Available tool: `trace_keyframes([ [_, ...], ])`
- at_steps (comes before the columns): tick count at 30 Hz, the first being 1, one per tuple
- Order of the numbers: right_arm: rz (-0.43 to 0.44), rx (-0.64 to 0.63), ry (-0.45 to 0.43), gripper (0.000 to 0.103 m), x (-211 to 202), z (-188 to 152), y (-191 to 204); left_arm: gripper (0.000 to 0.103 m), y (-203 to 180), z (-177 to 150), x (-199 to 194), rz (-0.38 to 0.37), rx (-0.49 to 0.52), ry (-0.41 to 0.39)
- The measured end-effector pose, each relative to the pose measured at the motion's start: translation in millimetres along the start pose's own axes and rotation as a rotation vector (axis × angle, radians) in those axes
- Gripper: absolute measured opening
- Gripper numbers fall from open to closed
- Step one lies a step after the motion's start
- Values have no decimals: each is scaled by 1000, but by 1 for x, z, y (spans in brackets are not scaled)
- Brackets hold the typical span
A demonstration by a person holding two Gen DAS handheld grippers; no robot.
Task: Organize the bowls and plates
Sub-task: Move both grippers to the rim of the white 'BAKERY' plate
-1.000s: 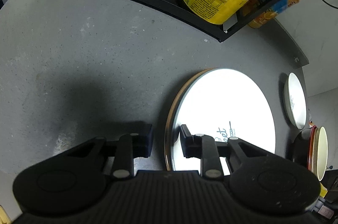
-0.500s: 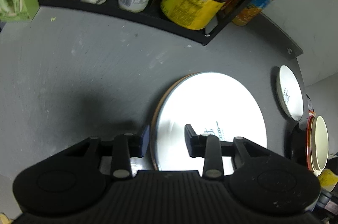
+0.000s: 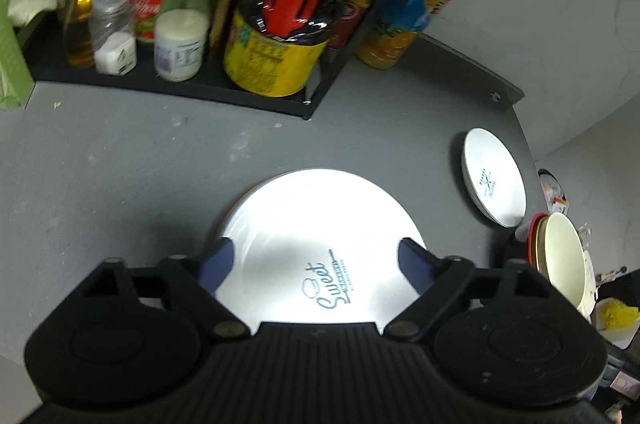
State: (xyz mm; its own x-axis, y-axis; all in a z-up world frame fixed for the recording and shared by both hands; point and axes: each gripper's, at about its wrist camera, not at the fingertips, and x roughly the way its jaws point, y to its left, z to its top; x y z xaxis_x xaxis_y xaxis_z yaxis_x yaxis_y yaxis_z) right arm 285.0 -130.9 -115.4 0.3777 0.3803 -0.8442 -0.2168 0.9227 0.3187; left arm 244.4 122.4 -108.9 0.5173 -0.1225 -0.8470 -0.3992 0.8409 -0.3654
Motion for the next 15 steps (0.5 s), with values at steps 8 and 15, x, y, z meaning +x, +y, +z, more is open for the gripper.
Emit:
trace_keyframes([
  [8, 1, -14, -5, 103, -12, 12, -4, 96, -29, 5, -7, -51, 27, 1],
  [15, 19, -33, -27, 103, -26, 31, -14, 97, -57, 10, -10, -47, 58, -15],
])
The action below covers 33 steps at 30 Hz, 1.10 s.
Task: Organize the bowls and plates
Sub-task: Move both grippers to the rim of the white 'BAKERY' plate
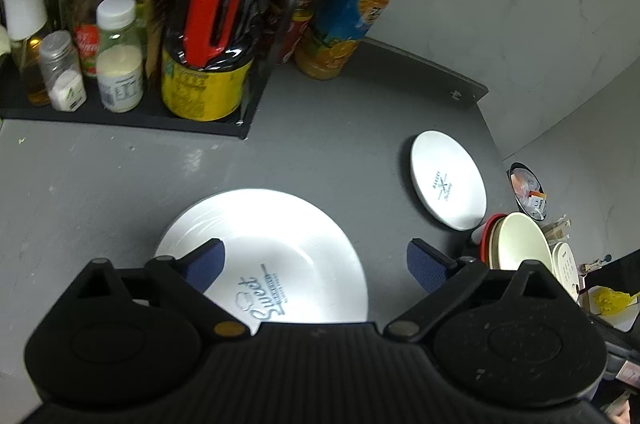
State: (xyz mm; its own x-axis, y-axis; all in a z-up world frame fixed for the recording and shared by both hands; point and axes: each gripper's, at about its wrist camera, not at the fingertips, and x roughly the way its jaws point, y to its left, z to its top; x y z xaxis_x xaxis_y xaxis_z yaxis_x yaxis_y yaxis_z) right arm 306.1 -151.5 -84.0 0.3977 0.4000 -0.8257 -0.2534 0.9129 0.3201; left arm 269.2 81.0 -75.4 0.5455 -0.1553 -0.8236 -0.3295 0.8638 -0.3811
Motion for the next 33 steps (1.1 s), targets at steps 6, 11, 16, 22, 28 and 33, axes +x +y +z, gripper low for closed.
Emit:
trace_keyframes([
  [6, -21, -8, -19, 103, -5, 20, -17, 97, -23, 11, 0, -12, -3, 0],
  [11, -32, -1, -35, 103, -7, 35, -40, 97, -42, 20, 6, -3, -6, -18],
  [16, -42, 15, -58, 103, -13, 50, -64, 97, -61, 25, 18, 4, -24, -15],
  [22, -56, 16, -52, 103, -15, 71, -93, 97, -84, 32, 32, 1, -37, -20],
  [28, -77, -24, -21, 103, -11, 90, -115, 96, -102, 37, 53, 2, -74, -18],
  [33, -78, -48, 4, 103, -2, 104, -130, 96, -116, 40, 70, 12, -95, -25],
])
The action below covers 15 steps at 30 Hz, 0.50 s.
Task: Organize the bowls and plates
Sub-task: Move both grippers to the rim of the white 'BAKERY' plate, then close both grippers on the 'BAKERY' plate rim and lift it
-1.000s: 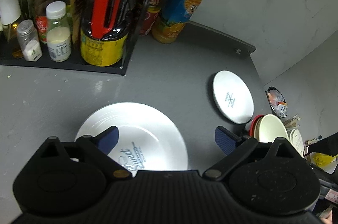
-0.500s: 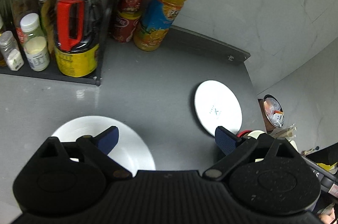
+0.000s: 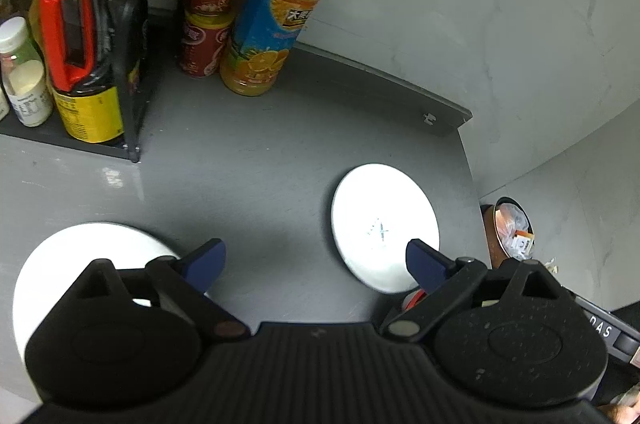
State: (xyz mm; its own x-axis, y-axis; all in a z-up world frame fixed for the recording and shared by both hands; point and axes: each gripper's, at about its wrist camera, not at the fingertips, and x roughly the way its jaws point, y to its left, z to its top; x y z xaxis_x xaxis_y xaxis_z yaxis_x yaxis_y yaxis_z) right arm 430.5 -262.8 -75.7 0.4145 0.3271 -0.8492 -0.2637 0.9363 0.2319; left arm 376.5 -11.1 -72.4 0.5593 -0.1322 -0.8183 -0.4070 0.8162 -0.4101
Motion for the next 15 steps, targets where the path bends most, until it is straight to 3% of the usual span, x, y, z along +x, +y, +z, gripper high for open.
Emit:
trace_keyframes([
  [7, -6, -47, 21, 103, 20, 21, -19, 94, -16, -1, 30, 20, -40, 11],
  [15, 16, -64, 109, 103, 57, 40, -32, 93, -18, -1, 70, 25, -121, 30],
])
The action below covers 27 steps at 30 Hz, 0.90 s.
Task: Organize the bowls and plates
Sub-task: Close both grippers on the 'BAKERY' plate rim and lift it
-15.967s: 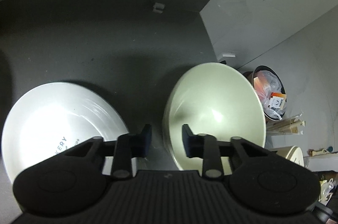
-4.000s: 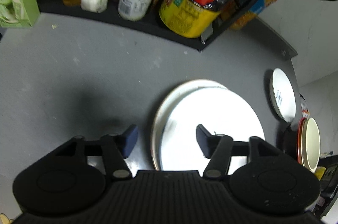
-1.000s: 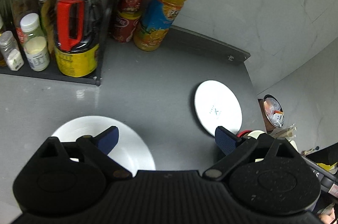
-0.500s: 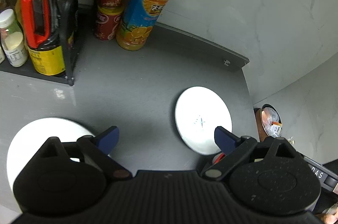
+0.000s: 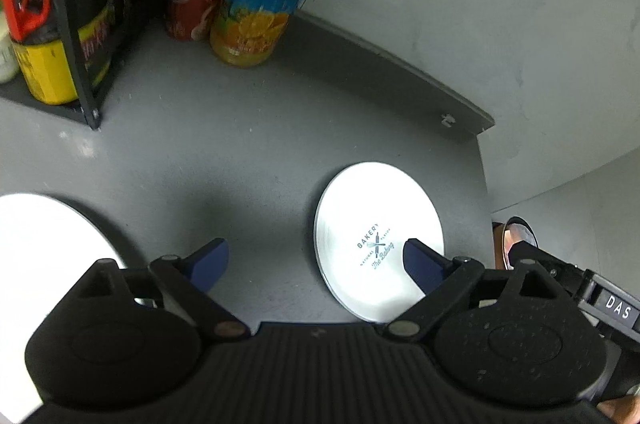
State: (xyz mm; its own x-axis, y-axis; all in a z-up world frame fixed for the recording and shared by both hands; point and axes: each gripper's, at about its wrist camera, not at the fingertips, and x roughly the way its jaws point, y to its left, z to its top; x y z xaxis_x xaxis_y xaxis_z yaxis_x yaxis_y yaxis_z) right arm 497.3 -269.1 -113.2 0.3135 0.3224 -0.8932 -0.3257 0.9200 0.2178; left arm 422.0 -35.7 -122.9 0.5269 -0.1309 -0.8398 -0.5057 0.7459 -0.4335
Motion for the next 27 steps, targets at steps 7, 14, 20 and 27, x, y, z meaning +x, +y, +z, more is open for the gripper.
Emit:
trace_keyframes([
  [7, 4, 58, 123, 97, 45, 11, -23, 91, 6, 1, 42, 6, -100, 53],
  [14, 38, 151, 270, 62, 80, 11, -50, 69, 8, 0, 77, 3, -168, 112],
  [20, 32, 211, 343, 46, 99, 6, -67, 45, 10, -3, 102, 2, -215, 153],
  [27, 45, 239, 415, 30, 125, 3, -79, 22, 14, -7, 122, -12, -279, 187],
])
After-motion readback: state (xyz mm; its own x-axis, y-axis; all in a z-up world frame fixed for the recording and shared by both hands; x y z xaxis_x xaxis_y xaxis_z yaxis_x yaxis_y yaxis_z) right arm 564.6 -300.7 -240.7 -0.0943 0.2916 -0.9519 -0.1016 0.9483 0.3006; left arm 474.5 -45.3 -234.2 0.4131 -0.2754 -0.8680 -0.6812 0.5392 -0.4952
